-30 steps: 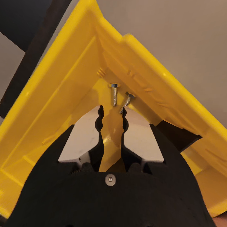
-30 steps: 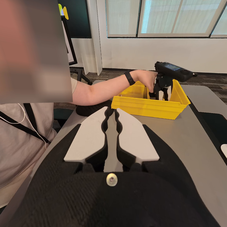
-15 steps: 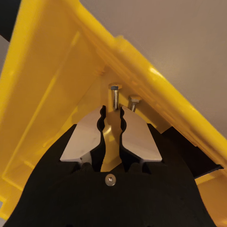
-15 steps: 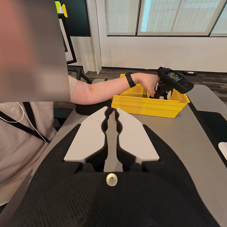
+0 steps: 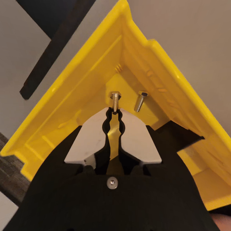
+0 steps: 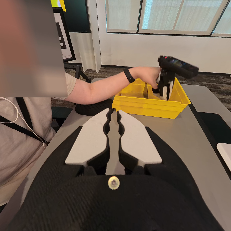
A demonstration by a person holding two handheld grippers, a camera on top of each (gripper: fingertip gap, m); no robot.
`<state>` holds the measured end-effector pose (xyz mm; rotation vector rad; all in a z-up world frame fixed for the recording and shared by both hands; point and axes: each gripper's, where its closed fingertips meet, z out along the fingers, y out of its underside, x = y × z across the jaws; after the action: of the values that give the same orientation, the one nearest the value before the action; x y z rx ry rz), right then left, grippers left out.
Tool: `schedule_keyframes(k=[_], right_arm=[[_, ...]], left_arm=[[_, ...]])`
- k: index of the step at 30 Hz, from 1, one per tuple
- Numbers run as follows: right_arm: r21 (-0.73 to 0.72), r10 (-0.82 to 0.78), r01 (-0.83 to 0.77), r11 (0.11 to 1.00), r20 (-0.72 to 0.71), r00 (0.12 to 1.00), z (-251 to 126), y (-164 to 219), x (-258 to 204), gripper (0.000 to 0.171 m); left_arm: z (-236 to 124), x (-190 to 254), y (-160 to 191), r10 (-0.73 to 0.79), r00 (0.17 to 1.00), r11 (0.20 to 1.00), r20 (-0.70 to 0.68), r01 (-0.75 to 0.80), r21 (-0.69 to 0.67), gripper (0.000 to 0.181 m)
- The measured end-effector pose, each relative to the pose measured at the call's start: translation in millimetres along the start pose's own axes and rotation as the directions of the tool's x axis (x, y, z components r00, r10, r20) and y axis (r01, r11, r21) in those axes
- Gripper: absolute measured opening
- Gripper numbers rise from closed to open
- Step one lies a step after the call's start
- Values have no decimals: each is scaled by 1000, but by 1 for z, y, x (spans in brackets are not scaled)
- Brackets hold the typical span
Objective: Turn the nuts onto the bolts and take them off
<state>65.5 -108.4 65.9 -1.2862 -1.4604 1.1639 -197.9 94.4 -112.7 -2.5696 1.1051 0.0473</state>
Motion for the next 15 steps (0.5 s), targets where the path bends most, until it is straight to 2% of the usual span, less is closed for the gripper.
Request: schedule_keyframes(k=[3,7,11,15], right_arm=[[-5,-11,11,1000,-5,1000,0,-1,-1,9],[-16,-34,34,999,-19,999,-4,-3,-2,9],[-52,-70,66,996,-79,994,-14,-1,3,9],[-100,-59,42,994,-174,983,-32,5,18,9]], left_arm=[[-27,-2,-5,-1,998,999,59,-2,49,9],[-83,16,-23,6,993,986,120,-26,165,9],[-128,61,-41,72,986,960,150,-109,258,9],[-130,143,-64,259,966,928,27,-256,271,9]])
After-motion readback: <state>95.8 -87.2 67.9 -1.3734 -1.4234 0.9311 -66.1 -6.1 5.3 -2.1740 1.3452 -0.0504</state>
